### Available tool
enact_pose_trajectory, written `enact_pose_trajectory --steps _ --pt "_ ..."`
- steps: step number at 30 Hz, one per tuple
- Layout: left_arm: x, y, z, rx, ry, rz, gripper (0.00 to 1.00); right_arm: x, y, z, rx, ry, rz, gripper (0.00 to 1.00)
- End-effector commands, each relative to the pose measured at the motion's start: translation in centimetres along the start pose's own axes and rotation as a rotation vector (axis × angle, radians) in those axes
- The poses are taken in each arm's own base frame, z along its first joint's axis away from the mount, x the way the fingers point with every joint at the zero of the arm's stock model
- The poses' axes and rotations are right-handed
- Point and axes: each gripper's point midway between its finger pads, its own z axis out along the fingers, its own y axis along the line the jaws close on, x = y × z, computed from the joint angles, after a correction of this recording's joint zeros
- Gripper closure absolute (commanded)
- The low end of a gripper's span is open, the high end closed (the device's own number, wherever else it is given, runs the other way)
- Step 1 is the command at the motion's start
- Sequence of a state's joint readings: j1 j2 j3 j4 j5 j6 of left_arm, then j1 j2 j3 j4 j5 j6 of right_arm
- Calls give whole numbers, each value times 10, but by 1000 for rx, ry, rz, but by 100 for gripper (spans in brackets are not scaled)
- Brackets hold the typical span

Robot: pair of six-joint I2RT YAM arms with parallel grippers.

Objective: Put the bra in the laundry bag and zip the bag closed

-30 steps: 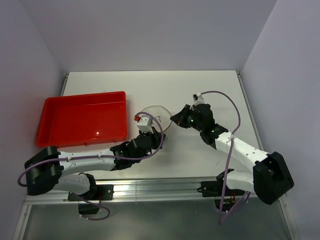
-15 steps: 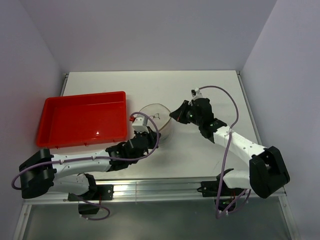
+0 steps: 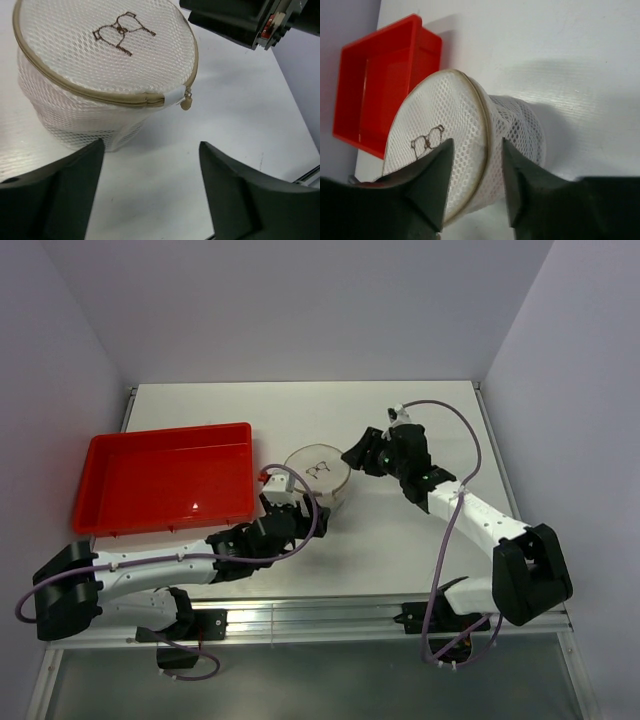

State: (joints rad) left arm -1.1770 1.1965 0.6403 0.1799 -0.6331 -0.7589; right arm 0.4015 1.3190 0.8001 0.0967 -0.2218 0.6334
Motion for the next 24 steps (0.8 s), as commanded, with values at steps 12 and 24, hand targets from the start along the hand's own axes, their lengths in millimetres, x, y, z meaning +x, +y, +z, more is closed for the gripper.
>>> enact_pose_trajectory --steps 12,24 --pt "-115 -1 -67 0 -210 -50 1 -64 22 -90 20 -334 -67 0" --pt "-129 75 -115 -201 -282 -123 1 -49 -18 -165 126 -529 -54 0"
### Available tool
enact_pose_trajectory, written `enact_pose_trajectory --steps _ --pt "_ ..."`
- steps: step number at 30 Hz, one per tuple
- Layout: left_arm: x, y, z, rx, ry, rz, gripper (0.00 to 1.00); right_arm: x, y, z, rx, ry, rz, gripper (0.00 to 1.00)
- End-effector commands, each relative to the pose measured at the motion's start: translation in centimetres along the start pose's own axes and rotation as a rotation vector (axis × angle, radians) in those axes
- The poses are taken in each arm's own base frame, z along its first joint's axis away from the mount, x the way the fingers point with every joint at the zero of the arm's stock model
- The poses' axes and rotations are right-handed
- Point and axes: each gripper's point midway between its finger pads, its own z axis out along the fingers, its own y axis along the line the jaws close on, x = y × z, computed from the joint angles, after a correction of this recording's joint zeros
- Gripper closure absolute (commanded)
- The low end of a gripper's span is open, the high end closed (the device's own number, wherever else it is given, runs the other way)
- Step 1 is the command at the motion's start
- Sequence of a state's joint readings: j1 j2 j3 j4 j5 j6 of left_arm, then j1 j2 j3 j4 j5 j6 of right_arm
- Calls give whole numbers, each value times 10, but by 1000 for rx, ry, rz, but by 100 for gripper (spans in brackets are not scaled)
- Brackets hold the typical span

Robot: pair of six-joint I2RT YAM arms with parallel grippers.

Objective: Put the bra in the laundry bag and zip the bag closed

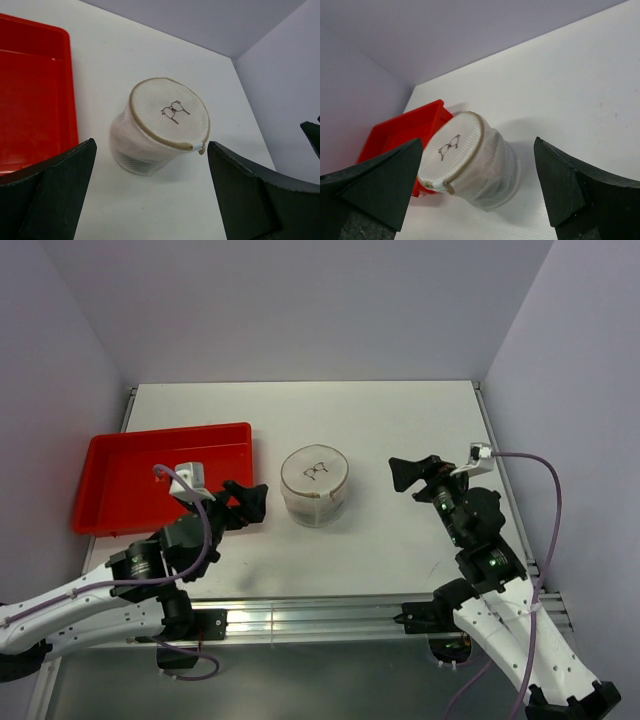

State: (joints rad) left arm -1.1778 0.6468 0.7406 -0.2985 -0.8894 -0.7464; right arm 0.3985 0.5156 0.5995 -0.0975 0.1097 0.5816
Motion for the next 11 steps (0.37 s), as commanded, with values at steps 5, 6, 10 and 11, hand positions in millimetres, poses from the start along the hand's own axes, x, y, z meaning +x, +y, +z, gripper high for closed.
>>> enact_pose_trajectory --steps 5,6,10,11 --pt "3 37 -11 -89 -18 -13 1 28 -33 5 119 51 1 0" --pt "3 36 -11 -78 -15 2 1 34 -34 9 118 70 7 0" --pt "7 41 -7 -113 -20 34 1 45 -30 16 100 115 30 0" --pt "5 39 -7 -117 -21 35 1 41 -28 16 99 111 29 0"
